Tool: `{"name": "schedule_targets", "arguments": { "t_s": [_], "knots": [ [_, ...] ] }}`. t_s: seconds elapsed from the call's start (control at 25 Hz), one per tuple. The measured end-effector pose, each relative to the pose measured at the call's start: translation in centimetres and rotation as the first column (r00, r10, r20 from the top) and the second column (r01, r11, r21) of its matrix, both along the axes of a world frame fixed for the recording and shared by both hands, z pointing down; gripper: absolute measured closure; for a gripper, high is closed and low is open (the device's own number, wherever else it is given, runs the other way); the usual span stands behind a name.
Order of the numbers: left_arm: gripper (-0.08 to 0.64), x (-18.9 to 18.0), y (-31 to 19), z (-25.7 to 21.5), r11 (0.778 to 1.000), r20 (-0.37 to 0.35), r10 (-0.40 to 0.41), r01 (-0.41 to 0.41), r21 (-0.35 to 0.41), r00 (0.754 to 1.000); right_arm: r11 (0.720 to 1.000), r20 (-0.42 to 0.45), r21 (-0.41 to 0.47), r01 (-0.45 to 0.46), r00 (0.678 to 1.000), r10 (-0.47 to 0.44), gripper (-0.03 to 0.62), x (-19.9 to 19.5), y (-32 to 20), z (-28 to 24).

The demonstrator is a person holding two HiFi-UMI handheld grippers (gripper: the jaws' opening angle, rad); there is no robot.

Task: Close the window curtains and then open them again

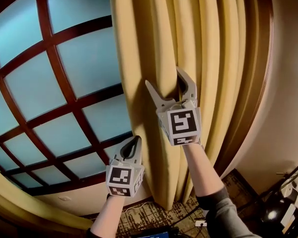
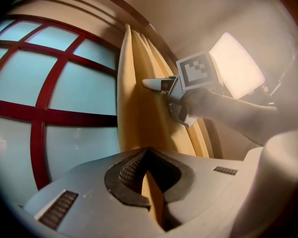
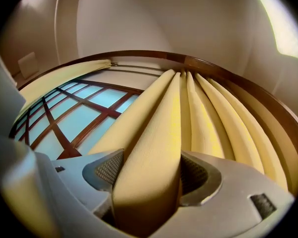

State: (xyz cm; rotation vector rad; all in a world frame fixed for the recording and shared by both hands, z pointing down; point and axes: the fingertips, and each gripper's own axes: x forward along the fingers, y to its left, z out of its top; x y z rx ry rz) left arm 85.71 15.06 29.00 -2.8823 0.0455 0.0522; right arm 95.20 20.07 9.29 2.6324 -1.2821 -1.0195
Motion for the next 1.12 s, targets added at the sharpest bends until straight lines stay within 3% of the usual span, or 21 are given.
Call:
{"name": "schedule_targets", "arguments": {
  "t_s": [0.16,0.24,0.32,0.44,0.8,1.12],
  "knots": [
    [0.558,0.1,-1.2,0.5,0.999,0.01,-0.047,0.047,0.001,0.999,1.0,-0.004,0.017,0.013,1.0,-0.013,0.309,0.3,-0.7,-0.5],
    [0.558,0.1,-1.7,0.6,0.998,0.013,-0.07,0.07,-0.001,0.997,0.999,-0.003,0.043,0.01,1.0,-0.01,0.38,0.6,-0.6,-0.7],
    [0.558,0.3,-2.1,0.8,0.996,0.016,-0.085,0.085,-0.002,0.996,0.997,0.004,0.076,0.009,1.0,-0.009,0.492,1.1,-0.3,-1.0],
    [0.557,0.6,-2.2,1.2,0.996,0.022,-0.094,0.094,-0.005,0.995,0.995,0.006,0.093,0.018,1.0,-0.019,0.563,1.6,-0.3,-1.2],
    [0.557,-0.4,-3.6,2.3,0.991,0.036,-0.133,0.134,-0.005,0.99,0.996,-0.087,0.035,0.077,0.994,-0.073,0.568,-1.3,-3.4,-1.4],
    [0.557,-6.4,-8.0,2.2,0.968,0.022,-0.25,0.25,-0.025,0.968,0.986,-0.15,-0.019,0.168,0.974,-0.169,0.566,-7.5,-10.0,-2.5]
  ]
}}
